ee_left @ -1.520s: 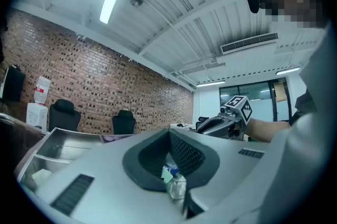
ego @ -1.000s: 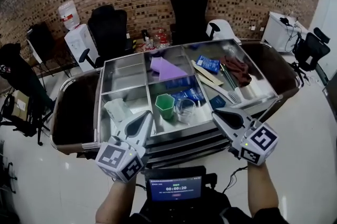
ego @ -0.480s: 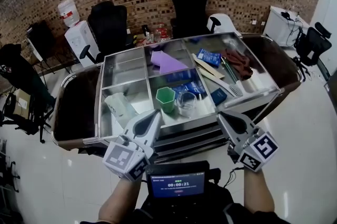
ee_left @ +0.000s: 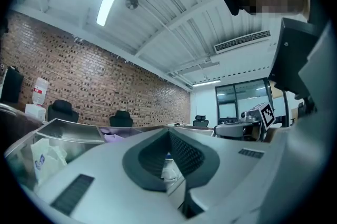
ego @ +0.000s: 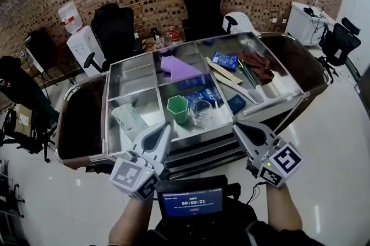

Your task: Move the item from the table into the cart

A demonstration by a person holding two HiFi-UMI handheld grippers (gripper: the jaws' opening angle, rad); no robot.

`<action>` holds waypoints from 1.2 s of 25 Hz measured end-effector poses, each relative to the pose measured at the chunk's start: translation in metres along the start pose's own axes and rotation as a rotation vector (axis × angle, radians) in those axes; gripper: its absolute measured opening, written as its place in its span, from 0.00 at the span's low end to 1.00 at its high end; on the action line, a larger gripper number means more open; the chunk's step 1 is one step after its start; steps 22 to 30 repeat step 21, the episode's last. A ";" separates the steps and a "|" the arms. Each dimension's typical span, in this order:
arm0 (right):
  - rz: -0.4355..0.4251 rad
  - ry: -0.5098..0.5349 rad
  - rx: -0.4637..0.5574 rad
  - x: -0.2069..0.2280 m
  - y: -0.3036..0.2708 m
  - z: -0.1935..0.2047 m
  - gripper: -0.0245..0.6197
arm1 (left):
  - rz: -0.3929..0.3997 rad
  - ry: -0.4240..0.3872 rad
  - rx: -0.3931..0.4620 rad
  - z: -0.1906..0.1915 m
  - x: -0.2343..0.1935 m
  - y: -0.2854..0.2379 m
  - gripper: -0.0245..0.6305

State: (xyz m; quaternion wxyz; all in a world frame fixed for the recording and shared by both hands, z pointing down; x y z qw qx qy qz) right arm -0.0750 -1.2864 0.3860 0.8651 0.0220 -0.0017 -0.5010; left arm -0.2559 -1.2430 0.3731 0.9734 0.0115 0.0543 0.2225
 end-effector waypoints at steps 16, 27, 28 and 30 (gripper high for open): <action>0.014 -0.004 0.013 0.004 -0.001 -0.006 0.06 | 0.010 -0.018 0.022 -0.008 0.002 0.003 0.04; 0.014 -0.008 0.012 0.004 0.003 -0.005 0.06 | 0.003 -0.020 0.019 -0.006 0.004 0.003 0.04; 0.014 -0.008 0.012 0.004 0.003 -0.005 0.06 | 0.003 -0.020 0.019 -0.006 0.004 0.003 0.04; 0.014 -0.008 0.012 0.004 0.003 -0.005 0.06 | 0.003 -0.020 0.019 -0.006 0.004 0.003 0.04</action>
Point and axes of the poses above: the fingertips, and each gripper's own axes: y backward along the fingers, x to its right, z out of its underside, the point moved 2 cm from there along y, backward along the fingers, and after that the axes turned 3 degrees about y, right-handed, at the moved point
